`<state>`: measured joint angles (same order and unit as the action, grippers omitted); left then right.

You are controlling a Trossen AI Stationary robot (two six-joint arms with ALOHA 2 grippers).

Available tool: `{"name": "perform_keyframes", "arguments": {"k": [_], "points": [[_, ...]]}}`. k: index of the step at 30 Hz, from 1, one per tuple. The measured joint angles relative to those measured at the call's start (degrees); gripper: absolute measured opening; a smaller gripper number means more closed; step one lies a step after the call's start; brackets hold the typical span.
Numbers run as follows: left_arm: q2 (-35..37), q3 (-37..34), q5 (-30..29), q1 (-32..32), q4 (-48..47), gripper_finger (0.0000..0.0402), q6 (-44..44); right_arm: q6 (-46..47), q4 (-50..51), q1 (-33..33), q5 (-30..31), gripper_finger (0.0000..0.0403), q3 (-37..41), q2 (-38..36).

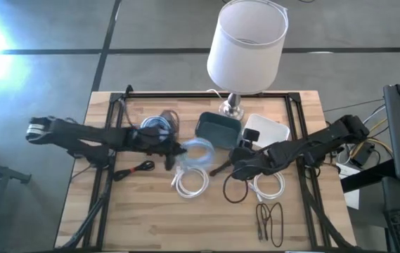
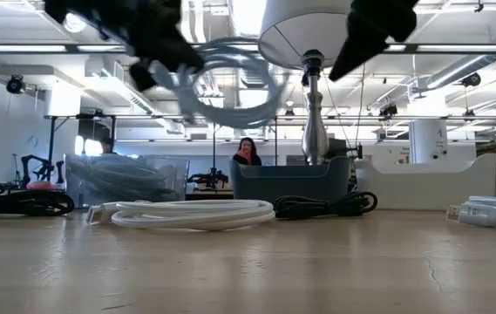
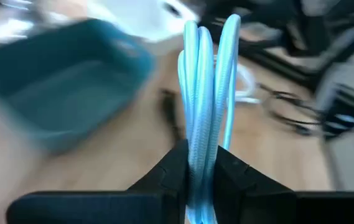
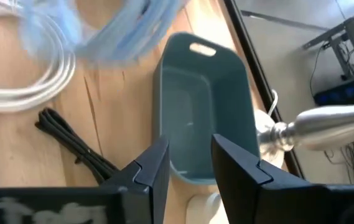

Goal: Pick & Place USB Port
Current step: Put the blue HDMI cable into the black bin

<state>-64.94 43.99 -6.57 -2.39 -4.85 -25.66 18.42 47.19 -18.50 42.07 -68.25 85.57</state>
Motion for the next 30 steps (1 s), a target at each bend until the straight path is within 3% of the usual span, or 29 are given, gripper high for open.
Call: {"name": "perform_keyframes", "arguments": {"k": [5, 10, 17, 22, 30], "points": [[10.00, 0.00, -10.69, 0.64, -16.82, 0.0038, -0.66, 0.55, -1.98, 0.02, -0.23, 0.0109, 3.76, 0.45], [17.26, -0.09, -18.06, 2.72, -29.18, 0.0039, -5.23, -0.39, -5.45, 0.02, -4.77, 0.0111, 6.31, 0.43], [20.97, -0.11, -20.16, 10.14, -37.28, 0.0043, -5.49, -3.24, -7.72, 0.02, -6.57, 0.0102, 7.15, 0.43], [19.48, -0.14, -14.92, 17.90, -37.27, 0.0039, -1.23, -3.63, -7.80, 0.02, -6.56, 0.0095, 6.37, 0.43], [14.83, -0.15, 2.90, 30.83, -37.13, 0.0041, 5.62, -5.72, -7.78, 0.02, -6.55, 0.0085, 6.12, 0.43]]}}
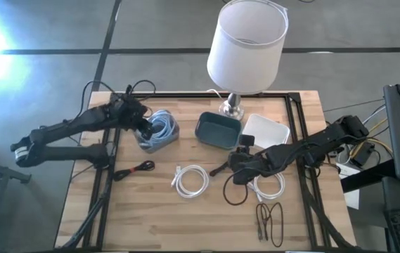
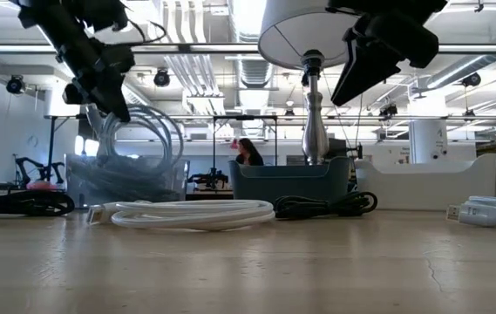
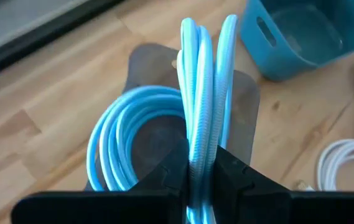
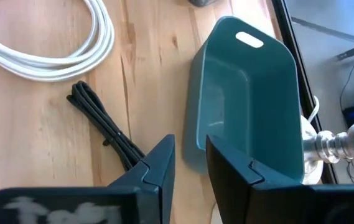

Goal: Pick & Place USB Port
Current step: Put the blue HDMI cable into the black bin

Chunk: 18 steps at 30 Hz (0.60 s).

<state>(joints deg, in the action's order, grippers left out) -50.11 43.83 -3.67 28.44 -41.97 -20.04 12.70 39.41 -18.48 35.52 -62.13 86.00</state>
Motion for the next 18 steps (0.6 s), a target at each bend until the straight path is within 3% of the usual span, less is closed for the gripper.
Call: {"name": "perform_keyframes", "arguments": {"k": [7, 13, 18], "points": [[-2.69, 0.00, 7.00, 6.15, 0.56, 0.0047, 3.55, -0.89, -0.58, 0.00, 0.01, 0.0078, 0.02, 0.00], [-1.38, -0.02, 17.55, 6.96, 5.33, 0.0039, 3.90, -3.71, -1.26, 0.04, 0.01, 0.0075, 0.02, 0.01], [-2.14, -0.04, 13.56, 6.96, 1.74, 0.0047, 5.09, -3.90, -1.30, 0.04, 0.03, 0.0079, 0.00, 0.02]]}}
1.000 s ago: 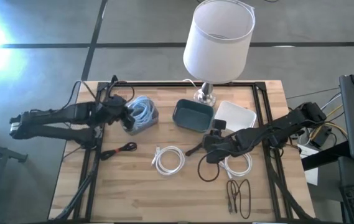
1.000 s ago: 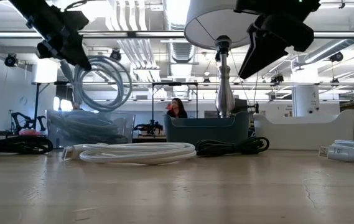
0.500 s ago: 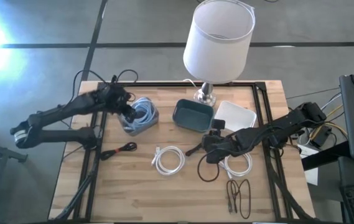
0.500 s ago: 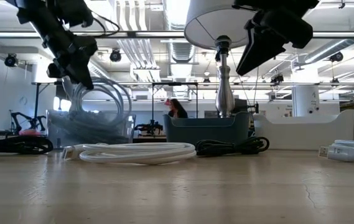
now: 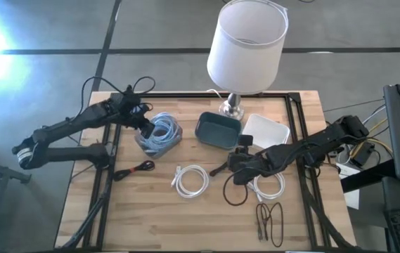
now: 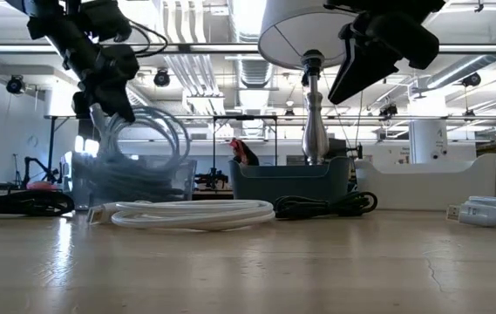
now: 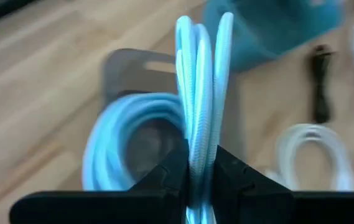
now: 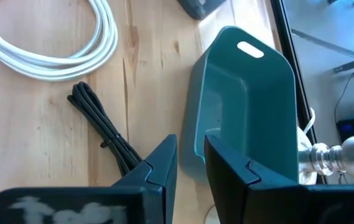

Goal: Pick & Place USB Port
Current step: Put the blue HDMI cable into the black bin

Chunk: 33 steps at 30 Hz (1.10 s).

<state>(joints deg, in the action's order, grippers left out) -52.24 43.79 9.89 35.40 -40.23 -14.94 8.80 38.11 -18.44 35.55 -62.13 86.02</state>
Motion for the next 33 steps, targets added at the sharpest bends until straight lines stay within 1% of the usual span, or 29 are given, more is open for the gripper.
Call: {"name": "perform_keyframes", "arguments": {"k": [3, 8, 11, 13, 16, 18, 24, 33], "points": [[-1.14, -0.21, -1.00, 0.01, 0.09, 0.0048, 0.14, -0.02, -0.09, 0.00, -0.02, 0.0079, -0.02, 0.00], [-3.86, -2.18, 2.56, 0.02, 0.64, 0.0045, 0.01, -1.39, -0.11, -0.04, 0.00, 0.0072, -0.04, 0.00], [-5.86, -3.98, 3.19, 0.00, 0.16, 0.0056, -0.10, -1.46, -0.11, -0.04, 0.00, 0.0069, -0.02, 0.00], [-7.08, -4.75, 2.54, 0.00, 0.24, 0.0065, -0.10, -1.44, -0.11, -0.04, 0.00, 0.0068, -0.04, 0.00], [-8.56, -5.70, -0.55, 0.00, 0.56, 0.0079, 0.41, -1.42, -0.14, -0.04, 0.00, 0.0068, -0.04, 0.00], [-9.24, -5.88, -1.59, 0.00, 0.65, 0.0088, 1.43, -1.36, -0.19, -0.04, 0.00, 0.0068, -0.04, 0.00], [-9.39, -5.75, -2.36, -0.02, 0.72, 0.0114, 2.31, -1.38, -0.83, -0.04, 0.00, 0.0068, -0.04, 0.00], [-7.30, -2.35, -2.64, -0.01, 0.25, 0.0143, 4.40, -1.33, -1.11, -0.04, 0.00, 0.0068, -0.03, 0.00]]}}
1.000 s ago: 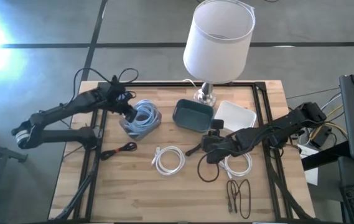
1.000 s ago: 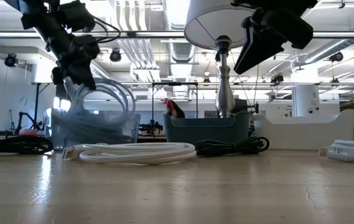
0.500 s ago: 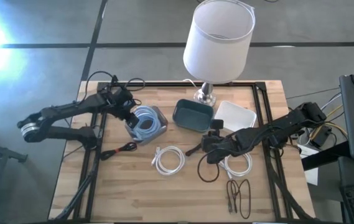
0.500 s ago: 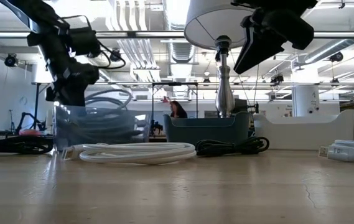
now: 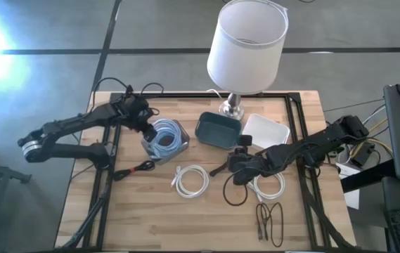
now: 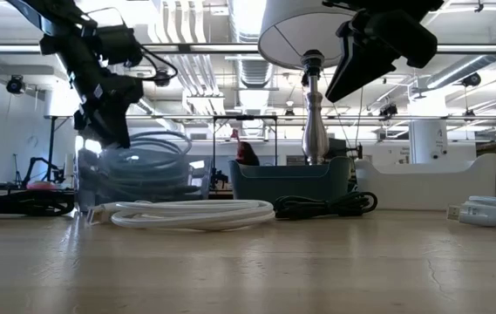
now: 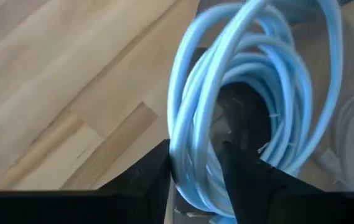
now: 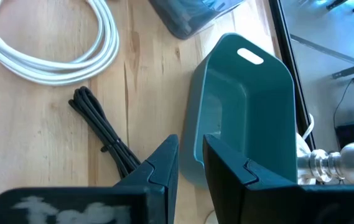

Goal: Pick & Place USB Port
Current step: Put the blue HDMI cable into the black bin, then put the top right black USB cable into the blue bin

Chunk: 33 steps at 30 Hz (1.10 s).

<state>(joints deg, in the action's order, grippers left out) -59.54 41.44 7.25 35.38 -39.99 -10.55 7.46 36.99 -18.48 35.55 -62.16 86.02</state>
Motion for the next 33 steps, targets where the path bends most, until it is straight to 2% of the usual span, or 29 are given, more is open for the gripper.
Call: {"name": "perform_keyframes", "arguments": {"k": [9, 14, 23, 27, 33], "points": [[2.19, 1.87, -1.83, 0.00, -2.61, 0.0156, 0.23, 2.03, -0.91, 0.00, 0.14, 0.0068, 0.00, 0.00], [3.40, 3.38, -2.29, -0.07, -2.50, 0.0156, -0.24, 2.47, -6.21, 0.33, 0.59, 0.0070, 0.01, 0.07], [5.06, 3.90, -2.32, -0.25, -2.47, 0.0154, -0.40, 1.79, -8.42, 0.55, -0.69, 0.0121, 0.01, 2.32], [5.04, 3.65, -2.27, -0.29, -2.49, 0.0154, -0.42, 1.41, -9.47, 1.59, -5.17, 0.0146, -0.15, 4.18], [5.04, 3.53, -2.25, -0.31, -2.35, 0.0154, -0.40, 1.53, -9.83, 4.90, -17.42, 0.0166, -0.30, 8.81]]}}
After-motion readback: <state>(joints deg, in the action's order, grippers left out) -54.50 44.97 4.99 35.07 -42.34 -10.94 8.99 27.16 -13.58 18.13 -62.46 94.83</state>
